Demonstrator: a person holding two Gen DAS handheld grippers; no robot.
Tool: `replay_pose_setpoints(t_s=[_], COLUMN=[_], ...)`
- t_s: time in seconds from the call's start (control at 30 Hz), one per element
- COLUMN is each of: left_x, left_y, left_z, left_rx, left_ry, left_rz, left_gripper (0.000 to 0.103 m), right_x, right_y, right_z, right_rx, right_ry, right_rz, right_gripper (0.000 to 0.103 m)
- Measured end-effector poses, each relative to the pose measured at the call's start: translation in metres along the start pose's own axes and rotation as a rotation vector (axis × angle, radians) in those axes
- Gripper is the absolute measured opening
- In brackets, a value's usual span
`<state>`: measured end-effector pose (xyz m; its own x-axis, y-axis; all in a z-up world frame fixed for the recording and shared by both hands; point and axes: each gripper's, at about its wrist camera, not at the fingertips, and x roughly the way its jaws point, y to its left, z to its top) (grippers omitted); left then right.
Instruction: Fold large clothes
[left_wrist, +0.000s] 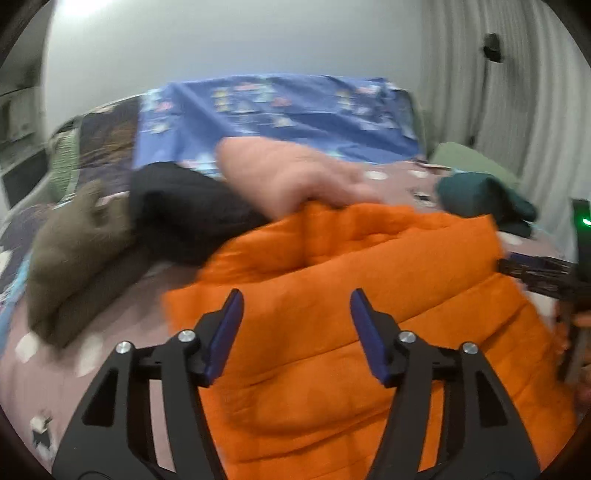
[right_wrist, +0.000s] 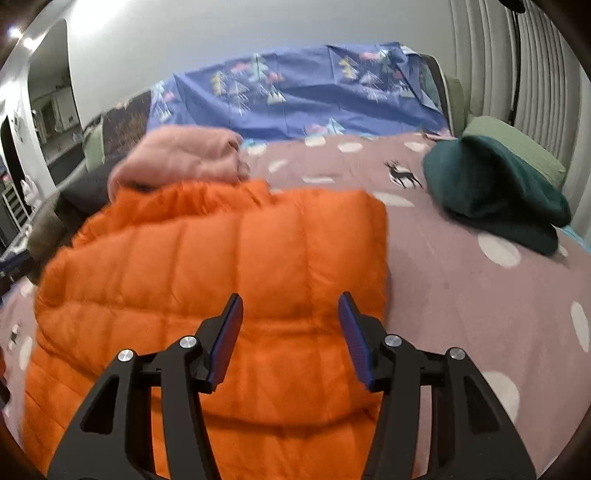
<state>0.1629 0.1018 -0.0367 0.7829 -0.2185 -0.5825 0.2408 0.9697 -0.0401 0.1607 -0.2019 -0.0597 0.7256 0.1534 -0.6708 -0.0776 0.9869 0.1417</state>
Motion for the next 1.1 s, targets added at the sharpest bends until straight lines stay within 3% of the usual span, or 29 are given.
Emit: replay_pose_setpoints(t_s=[0.07,0.17,0.23,0.5,0.7,0.83,0.93,1.1], left_x=[0.027,0.071,0.096,0.094,0.071,0.092,0.122,0.128], left_y=[-0.025,-0.043,-0.046,-0.040,-0.046,-0.053,-0.046,-0.044], left_z=[0.001,-0.015,-0.034,-0.036,-0.005,0.007,-0.010,-0.015], left_rx=[0.048,0.096,0.111,0.096,0.093,0.128,0.109,0.088], left_ry=[0.050,0.148,0.161,0.166,0.100,0.123,0.152,0.166], left_rz=[-0.022,-0.008,-0.012,-0.015,-0.047,-0.010,-0.021,-0.040], left_gripper=[0.065,0.071,0.073,0.074,0.074,0.080,0.087,0.088], right_x=[0.012,0.047,0.057,0.047,0.028,0.055,0.089,0.091], right_y=[0.007,0.012,0.007,0.005,0.018,0.013,0.003,0.001], right_z=[0.001,-0.018,-0.027,-0.023,0.010,0.022,0.002,0.002], right_rx=[-0.003,-0.070,-0.056,-0.052,-0.060,-0.049,-0.066,-0.050], right_ry=[0.014,0.092,0.106,0.092,0.024,0.045,0.081,0.085], right_rz=[-0.003,-0.117,-0.114,-0.119,-0.097,-0.130,-0.149,-0.145], right_gripper=[0.054,0.058,0.059,0.061,0.067,0.071,0.078,0.080])
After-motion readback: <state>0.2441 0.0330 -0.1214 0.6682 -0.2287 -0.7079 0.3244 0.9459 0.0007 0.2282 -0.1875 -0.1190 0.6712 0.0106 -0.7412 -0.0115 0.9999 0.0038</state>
